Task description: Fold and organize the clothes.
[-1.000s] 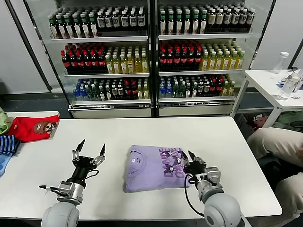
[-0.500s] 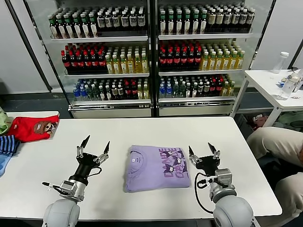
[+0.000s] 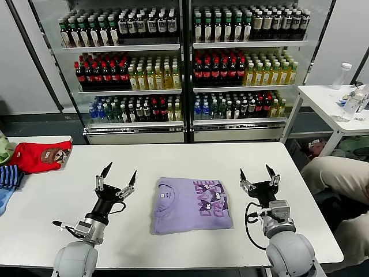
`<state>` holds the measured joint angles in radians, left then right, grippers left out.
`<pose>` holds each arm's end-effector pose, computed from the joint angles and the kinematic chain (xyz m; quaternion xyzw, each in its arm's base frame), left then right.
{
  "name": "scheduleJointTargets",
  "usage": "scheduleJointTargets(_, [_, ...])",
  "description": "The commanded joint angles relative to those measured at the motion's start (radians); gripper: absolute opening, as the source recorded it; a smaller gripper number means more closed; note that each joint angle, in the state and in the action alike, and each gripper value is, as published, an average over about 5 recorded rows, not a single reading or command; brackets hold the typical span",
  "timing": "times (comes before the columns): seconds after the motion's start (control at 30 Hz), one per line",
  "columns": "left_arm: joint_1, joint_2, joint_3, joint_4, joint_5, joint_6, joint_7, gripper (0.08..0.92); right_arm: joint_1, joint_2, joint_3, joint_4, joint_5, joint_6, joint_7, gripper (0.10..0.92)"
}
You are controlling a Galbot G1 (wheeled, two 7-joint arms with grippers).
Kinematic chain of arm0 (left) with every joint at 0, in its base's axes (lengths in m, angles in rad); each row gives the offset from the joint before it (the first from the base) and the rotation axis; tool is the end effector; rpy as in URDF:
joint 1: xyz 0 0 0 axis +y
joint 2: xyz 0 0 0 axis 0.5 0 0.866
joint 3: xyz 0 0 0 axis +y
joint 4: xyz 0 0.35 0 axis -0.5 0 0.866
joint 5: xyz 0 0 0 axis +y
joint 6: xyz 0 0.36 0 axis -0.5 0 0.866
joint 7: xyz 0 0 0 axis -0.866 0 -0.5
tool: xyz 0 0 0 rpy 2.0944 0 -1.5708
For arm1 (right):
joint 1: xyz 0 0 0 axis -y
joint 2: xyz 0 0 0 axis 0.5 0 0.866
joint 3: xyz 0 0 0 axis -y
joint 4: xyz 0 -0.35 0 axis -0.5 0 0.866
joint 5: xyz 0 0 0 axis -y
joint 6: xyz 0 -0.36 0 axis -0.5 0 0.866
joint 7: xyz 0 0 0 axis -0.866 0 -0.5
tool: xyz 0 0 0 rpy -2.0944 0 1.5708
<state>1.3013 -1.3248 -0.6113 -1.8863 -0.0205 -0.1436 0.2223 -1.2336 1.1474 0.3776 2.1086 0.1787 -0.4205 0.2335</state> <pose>0.2737 0.0871 -0.3023 0.1111 0.9807 0.1310 0.0930 0.2692 -0.0270 -0.2232 0.0179 -0.9912 0.1212 0.0505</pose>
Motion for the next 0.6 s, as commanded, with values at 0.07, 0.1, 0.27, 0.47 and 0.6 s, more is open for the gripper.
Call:
scheduleJointTargets(0.07, [-0.034,-0.006,0.011,0.018,-0.004,-0.020,-0.002,0.823,0.055,0.014,0.035,-0.080,-0.133,0.086,-0.037,0.823])
scheduleJointTargets(0.1, [-0.042,-0.006,0.012,0.023,-0.002,-0.019,-0.001,0.823,0.060,0.018,0.037,-0.093,-0.146,0.099,-0.042,0.823])
scheduleJointTargets(0.27, [-0.078,-0.003,0.013,0.058,0.017,-0.002,-0.010,0.823,0.073,0.029,0.035,-0.142,-0.186,0.146,-0.065,0.823])
scheduleJointTargets(0.47, [-0.145,0.008,0.027,0.128,0.014,0.047,-0.089,0.823,0.093,0.041,0.022,-0.189,-0.204,0.166,-0.076,0.823])
scheduleJointTargets(0.6, [-0.178,0.015,0.037,0.167,0.010,0.077,-0.125,0.823,0.095,0.042,0.024,-0.201,-0.206,0.170,-0.075,0.823])
